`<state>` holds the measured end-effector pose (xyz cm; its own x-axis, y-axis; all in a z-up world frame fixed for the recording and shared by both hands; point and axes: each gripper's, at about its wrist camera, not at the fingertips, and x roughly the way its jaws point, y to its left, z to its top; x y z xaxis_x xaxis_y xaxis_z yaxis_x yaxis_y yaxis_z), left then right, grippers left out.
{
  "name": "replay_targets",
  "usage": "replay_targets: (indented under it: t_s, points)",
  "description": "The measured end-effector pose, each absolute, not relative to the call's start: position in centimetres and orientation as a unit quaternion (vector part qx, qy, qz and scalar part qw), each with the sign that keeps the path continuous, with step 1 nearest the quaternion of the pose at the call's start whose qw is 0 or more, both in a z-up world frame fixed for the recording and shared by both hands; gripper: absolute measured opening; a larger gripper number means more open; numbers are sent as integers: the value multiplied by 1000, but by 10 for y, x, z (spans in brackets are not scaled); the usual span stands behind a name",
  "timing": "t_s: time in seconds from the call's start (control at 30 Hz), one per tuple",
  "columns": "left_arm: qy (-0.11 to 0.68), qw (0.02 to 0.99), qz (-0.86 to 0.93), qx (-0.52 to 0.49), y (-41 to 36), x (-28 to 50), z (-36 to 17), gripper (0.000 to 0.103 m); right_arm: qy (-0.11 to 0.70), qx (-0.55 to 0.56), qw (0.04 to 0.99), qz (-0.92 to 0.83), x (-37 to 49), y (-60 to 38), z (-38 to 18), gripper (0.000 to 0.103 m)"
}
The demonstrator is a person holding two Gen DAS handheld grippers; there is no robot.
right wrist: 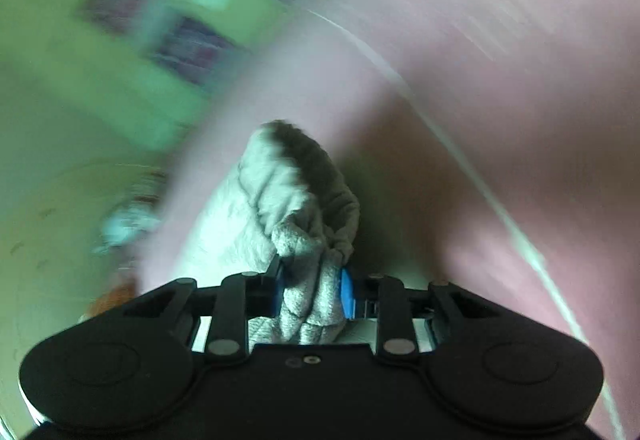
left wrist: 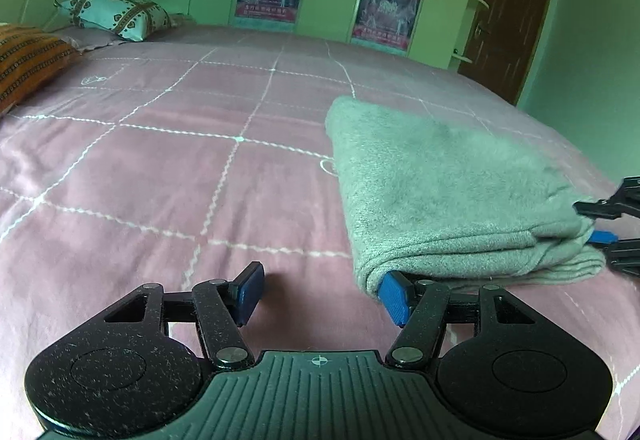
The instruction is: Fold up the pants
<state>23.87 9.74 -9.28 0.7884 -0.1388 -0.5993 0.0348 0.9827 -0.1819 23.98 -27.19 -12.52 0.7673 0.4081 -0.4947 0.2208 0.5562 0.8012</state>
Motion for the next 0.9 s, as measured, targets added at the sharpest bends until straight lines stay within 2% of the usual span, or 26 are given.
replay_targets:
  t_s: [0.13, 0.17, 0.3, 0.33, 0.47, 0.5, 0.67, 0.8, 0.9]
  points:
    - [328, 940, -47, -87, 100, 240, -96, 64, 333, 462, 819, 72, 239, -271, -121, 21]
    - [330, 939, -48, -83, 99, 240, -96, 64, 338, 471, 811, 75, 242, -274, -122, 25]
    - [347, 937, -34, -35, 109, 228, -91, 71, 338, 456, 820, 75, 231, -293, -119, 33]
    - [350, 936, -17, -25, 117, 223, -91, 72, 332, 427, 838, 67, 222, -295, -110, 40]
    - [341, 931, -2, -132, 158, 224, -83, 74, 294, 357, 884, 61, 201, -307, -90, 57]
    - [336, 930, -5, -146, 161, 229, -79, 74, 286, 350, 890, 62, 201, -309, -87, 59]
    - [311, 915, -58, -250, 151, 271, -66, 75, 266, 321, 904, 93, 224, -291, -67, 56]
    - [315, 928, -104, -167, 114, 265, -57, 75, 247, 289, 914, 138, 230, -262, -47, 56]
    - [324, 934, -90, -120, 104, 238, -70, 75, 251, 301, 909, 141, 226, -260, -49, 56]
